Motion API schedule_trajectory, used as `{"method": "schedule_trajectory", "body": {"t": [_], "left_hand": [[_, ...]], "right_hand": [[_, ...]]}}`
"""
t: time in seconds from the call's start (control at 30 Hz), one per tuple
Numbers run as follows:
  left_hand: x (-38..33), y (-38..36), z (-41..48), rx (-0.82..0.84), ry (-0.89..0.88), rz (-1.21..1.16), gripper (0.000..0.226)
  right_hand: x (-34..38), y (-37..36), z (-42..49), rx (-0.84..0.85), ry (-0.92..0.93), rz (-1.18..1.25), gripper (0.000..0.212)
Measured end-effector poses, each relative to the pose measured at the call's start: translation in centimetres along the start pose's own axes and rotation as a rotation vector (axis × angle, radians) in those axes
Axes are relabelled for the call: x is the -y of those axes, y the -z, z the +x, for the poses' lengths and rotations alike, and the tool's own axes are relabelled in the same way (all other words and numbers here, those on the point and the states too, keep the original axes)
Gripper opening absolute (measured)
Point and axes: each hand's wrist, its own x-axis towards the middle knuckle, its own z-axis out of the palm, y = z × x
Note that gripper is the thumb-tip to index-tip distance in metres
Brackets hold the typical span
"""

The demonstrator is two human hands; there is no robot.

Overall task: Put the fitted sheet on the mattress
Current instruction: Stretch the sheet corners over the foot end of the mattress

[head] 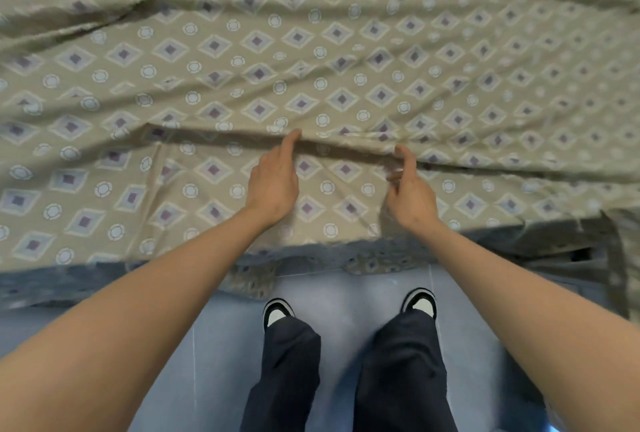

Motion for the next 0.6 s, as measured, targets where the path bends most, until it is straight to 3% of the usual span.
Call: {"method": "schedule_trajectory", "body": {"t": [0.27,0.5,0.6], "left_hand": [[-13.6,-8.4,1.5,0.113,-0.098,-0.043,0.061],[-25.4,-17.0,3.0,0.230,-0.051,-0.080,0.061],[-29.7,-20.2,3.5,0.236,-0.030,-0.064,0.060]], "right_hand": [[-13.9,8.0,1.4,-0.010,-0.272,-0.054,0.067],[-25.8,15.7,3.7,-0.014,-0.302,-0.129,0.070],[-30.0,17.7,4.9,-0.010,-0.301,-0.154,0.062]]}}
